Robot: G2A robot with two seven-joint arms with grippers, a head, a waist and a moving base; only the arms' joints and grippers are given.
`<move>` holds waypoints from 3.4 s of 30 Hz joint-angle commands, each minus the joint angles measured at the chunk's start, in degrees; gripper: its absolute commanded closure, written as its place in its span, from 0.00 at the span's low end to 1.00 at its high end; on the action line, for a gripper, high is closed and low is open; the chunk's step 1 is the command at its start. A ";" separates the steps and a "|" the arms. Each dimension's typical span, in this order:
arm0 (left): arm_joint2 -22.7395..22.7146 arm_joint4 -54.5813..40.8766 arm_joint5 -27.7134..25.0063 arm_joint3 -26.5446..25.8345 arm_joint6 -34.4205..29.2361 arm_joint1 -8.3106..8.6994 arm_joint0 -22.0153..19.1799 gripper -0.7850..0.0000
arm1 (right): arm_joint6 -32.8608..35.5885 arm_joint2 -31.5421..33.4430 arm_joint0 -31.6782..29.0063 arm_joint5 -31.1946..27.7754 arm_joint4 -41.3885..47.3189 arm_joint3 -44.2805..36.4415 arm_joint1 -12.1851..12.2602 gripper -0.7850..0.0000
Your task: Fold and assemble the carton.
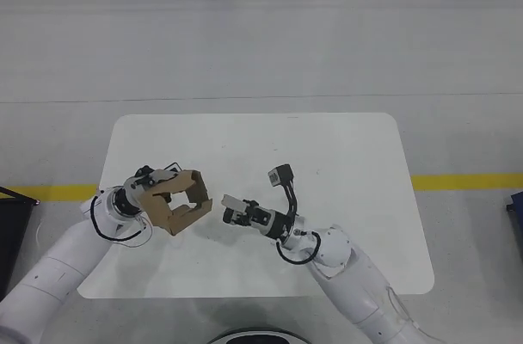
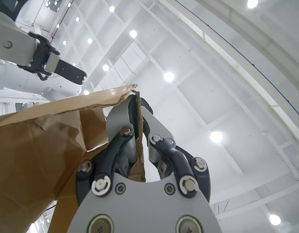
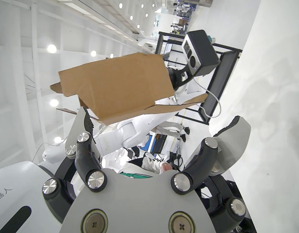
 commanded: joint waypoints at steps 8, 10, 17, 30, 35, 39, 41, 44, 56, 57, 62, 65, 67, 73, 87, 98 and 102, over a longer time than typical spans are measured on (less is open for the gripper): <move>-0.46 1.62 0.00 0.61 0.00 -0.13 0.19 1.00 | 1.51 -0.79 -0.93 -3.19 -2.95 -3.76 0.21 0.00; -0.70 2.38 0.00 0.96 0.00 -0.23 0.16 1.00 | 1.59 -1.20 -0.87 -2.39 -5.09 -4.36 0.27 0.00; -2.03 5.10 -0.21 0.99 0.00 -0.57 0.40 1.00 | -4.83 -2.64 -0.35 8.33 -13.79 -6.33 0.01 0.00; -4.52 8.89 -0.91 0.58 0.00 -1.04 1.56 1.00 | -9.10 -3.90 -0.09 17.17 -18.81 -9.18 -0.24 0.00; -5.46 9.20 -0.65 0.74 0.00 -1.22 1.97 1.00 | -8.21 -4.04 -0.83 14.18 -17.89 -9.83 -0.16 0.00; -5.96 9.80 -0.48 0.81 0.00 -1.36 2.18 1.00 | -8.31 -4.44 -0.66 14.67 -18.88 -9.75 -0.19 0.00; -6.16 10.52 -0.70 0.84 0.00 -1.47 2.20 1.00 | -8.63 -5.01 -0.23 15.32 -19.41 -9.81 -0.32 0.00; -6.27 11.23 -0.90 1.00 0.00 -1.64 2.20 1.00 | -8.83 -5.74 0.39 15.76 -19.77 -9.80 -0.50 0.00; -7.70 12.05 -0.93 1.19 0.00 -2.17 2.52 1.00 | -14.00 -8.12 3.33 21.36 -22.56 -8.07 -1.62 0.00; -7.81 12.05 -0.89 1.20 0.00 -2.18 2.56 1.00 | -14.07 -8.13 3.23 21.23 -22.60 -8.21 -1.62 0.00; -8.46 11.56 -0.27 0.85 0.00 -2.36 3.00 1.00 | -14.61 -7.27 1.77 17.93 -22.35 -9.59 -1.46 0.00; -8.73 11.05 -0.01 0.58 0.00 -2.47 3.27 1.00 | -15.41 -6.45 0.69 16.09 -22.35 -10.16 -1.32 0.00; -8.91 10.78 0.00 0.49 0.00 -2.48 3.44 1.00 | -15.36 -6.10 0.07 15.08 -22.22 -10.52 -1.23 0.00; -9.15 9.28 0.00 0.63 0.00 -2.37 3.94 1.00 | -13.71 -4.77 -1.63 9.42 -19.72 -10.91 -0.89 0.00; -8.34 8.41 0.00 -0.80 0.00 -1.57 5.01 1.00 | -11.27 -1.80 0.20 11.30 -11.71 -6.61 -0.83 0.00; -6.79 8.46 0.00 -0.43 0.00 -1.51 4.56 1.00 | -6.91 -3.64 3.32 16.45 -14.44 -4.69 -0.98 0.00; -6.68 8.81 0.00 -0.05 0.00 -1.49 4.36 1.00 | -7.29 -3.66 3.31 16.98 -15.40 -4.88 -0.97 0.00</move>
